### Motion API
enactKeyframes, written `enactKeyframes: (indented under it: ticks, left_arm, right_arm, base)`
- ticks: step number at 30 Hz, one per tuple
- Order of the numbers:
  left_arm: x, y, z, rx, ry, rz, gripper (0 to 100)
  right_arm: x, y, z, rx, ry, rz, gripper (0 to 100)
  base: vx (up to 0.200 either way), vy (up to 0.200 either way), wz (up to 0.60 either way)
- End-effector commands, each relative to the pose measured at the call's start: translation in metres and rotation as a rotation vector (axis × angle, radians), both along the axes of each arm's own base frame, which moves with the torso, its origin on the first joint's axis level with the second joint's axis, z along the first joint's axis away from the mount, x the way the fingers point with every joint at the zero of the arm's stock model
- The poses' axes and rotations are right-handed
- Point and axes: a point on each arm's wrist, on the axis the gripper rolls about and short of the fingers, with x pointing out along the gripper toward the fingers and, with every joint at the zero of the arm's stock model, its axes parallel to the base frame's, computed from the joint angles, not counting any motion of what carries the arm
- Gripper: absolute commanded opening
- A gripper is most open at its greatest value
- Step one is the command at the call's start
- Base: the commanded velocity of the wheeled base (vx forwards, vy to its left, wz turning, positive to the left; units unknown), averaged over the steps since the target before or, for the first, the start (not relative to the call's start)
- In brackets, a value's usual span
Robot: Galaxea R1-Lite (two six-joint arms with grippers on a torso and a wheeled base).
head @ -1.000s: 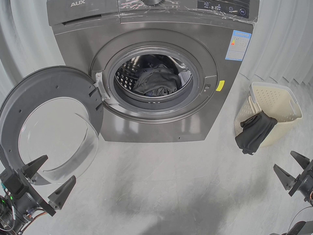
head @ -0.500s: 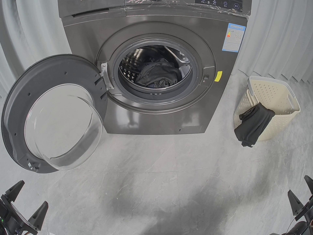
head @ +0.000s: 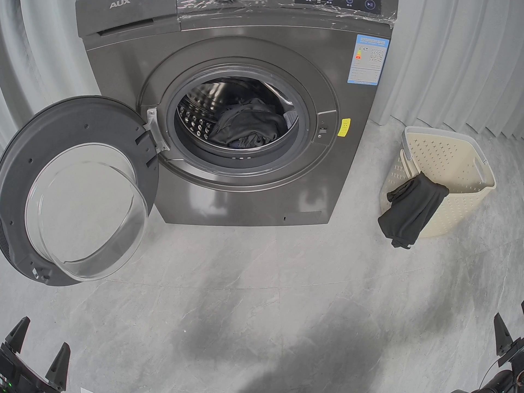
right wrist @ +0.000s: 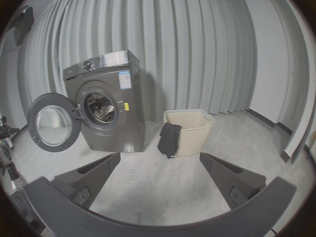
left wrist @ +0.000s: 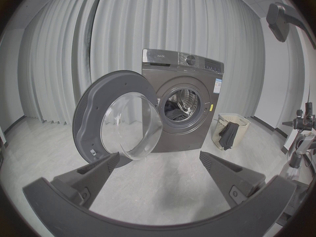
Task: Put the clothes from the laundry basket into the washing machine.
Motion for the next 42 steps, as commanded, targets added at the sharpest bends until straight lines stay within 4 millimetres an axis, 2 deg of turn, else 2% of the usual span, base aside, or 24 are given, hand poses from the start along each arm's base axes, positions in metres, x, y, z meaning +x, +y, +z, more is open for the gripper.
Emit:
enactKeyframes:
  ticks: [1, 4, 7, 9, 13, 15, 17, 21, 23, 26, 32, 42]
  left_arm:
    - [0.000, 0.000, -0.008, 0.017, 0.035, 0.027, 100]
    - [0.000, 0.000, -0.008, 0.018, 0.036, 0.078, 100]
    - [0.000, 0.000, -0.008, 0.029, 0.035, 0.102, 100]
    - [0.000, 0.001, -0.008, 0.044, 0.035, 0.136, 100]
    - [-0.002, -0.001, -0.009, 0.077, 0.019, 0.236, 100]
    - [-0.007, -0.003, -0.010, 0.061, -0.030, 0.211, 100]
    - [-0.008, -0.006, -0.010, 0.065, -0.056, 0.087, 100]
    - [-0.008, -0.004, -0.012, 0.053, -0.036, 0.164, 100]
    - [-0.008, -0.004, -0.012, 0.051, -0.037, 0.158, 100]
    - [-0.009, -0.006, -0.019, 0.019, 0.054, 0.071, 100]
    - [-0.008, -0.006, -0.018, 0.010, 0.021, 0.078, 100]
    - [-0.008, -0.006, -0.018, 0.015, 0.021, 0.078, 100]
  right_arm:
    - [0.001, -0.001, -0.007, -0.011, 0.034, -0.075, 100]
    - [-0.003, 0.001, -0.007, -0.048, 0.013, -0.135, 100]
    - [-0.007, 0.004, -0.009, -0.088, -0.051, -0.003, 100]
    - [-0.007, 0.005, -0.009, -0.093, -0.053, 0.016, 100]
    - [-0.007, 0.003, -0.010, -0.079, -0.030, -0.077, 100]
    - [-0.007, 0.003, -0.010, -0.079, -0.031, -0.074, 100]
    - [-0.007, 0.004, -0.010, -0.066, -0.033, -0.016, 100]
    - [-0.007, 0.004, -0.011, -0.002, -0.037, 0.010, 100]
    - [-0.007, 0.005, -0.011, 0.004, -0.030, 0.017, 100]
    - [-0.007, 0.007, -0.016, -0.074, 0.029, 0.112, 100]
    - [-0.007, 0.006, -0.016, -0.038, 0.021, 0.087, 100]
    - [-0.007, 0.006, -0.016, -0.052, 0.021, 0.098, 100]
  base:
    - [0.000, -0.200, 0.00]
    - [0.000, -0.067, 0.00]
    - [0.000, 0.000, 0.00]
    - [0.000, 0.000, 0.00]
    - [0.000, 0.000, 0.00]
    - [0.000, 0.000, 0.00]
    - [0.000, 0.000, 0.00]
    - [0.000, 0.000, 0.00]
    - [0.000, 0.000, 0.00]
    - [0.000, 0.000, 0.00]
    - [0.000, 0.000, 0.00]
    - [0.000, -0.200, 0.00]
